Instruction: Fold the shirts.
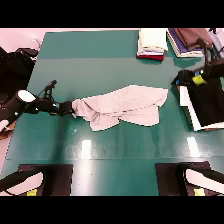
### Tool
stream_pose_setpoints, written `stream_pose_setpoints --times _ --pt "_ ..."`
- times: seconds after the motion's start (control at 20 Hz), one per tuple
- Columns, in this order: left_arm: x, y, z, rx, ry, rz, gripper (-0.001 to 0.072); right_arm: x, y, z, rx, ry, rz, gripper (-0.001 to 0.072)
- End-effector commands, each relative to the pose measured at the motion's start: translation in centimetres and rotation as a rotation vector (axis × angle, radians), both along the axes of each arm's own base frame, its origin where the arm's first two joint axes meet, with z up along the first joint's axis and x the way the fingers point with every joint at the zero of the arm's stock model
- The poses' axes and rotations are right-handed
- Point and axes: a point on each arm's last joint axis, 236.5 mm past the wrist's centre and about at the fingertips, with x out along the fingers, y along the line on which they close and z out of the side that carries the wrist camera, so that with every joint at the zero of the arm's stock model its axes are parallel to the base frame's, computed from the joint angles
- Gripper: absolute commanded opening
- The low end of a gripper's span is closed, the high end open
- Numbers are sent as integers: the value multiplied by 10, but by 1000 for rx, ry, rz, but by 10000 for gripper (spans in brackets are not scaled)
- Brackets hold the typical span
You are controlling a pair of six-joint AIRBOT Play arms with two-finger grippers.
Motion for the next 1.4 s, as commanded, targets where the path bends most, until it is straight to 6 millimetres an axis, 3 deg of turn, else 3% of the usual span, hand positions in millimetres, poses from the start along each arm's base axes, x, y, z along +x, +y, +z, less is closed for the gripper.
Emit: stream_pose_setpoints --times 0.0,0.1,0.25,0.4,0.7,0.75,0.8,0.9,1.0,1.1,1.2,1.35 --pt "7 14 41 19 -52 -69 21 -49 -15 -46 25 158 -56 361" --pt "14 16 56 28 -91 -71 21 -85 -15 -85 57 266 -94 527" --pt "17 16 60 28 -103 -68 21 -121 12 -131 164 378 -102 549" --pt "15 16 60 26 -94 -74 21 -118 39 -155 206 338 -118 547" --pt "14 16 60 26 -92 -77 21 -101 78 -171 195 324 -36 505" --pt "13 15 60 25 -90 -78 21 -97 82 -174 190 334 -17 423" --pt "13 15 60 25 -89 -79 22 -92 86 -176 180 331 2 259" --pt "14 16 64 32 -97 -86 21 -76 89 -169 163 290 25 53" --pt "20 15 84 35 -130 -106 21 -61 84 -151 124 228 57 17" --pt "32 14 125 45 -210 -134 21 -43 72 -111 71 118 89 16" --pt "45 15 191 66 -370 -135 21 -23 57 -43 33 -57 86 16" --pt "36 14 322 107 -691 -120 21 -7 28 98 6 -421 16 16"
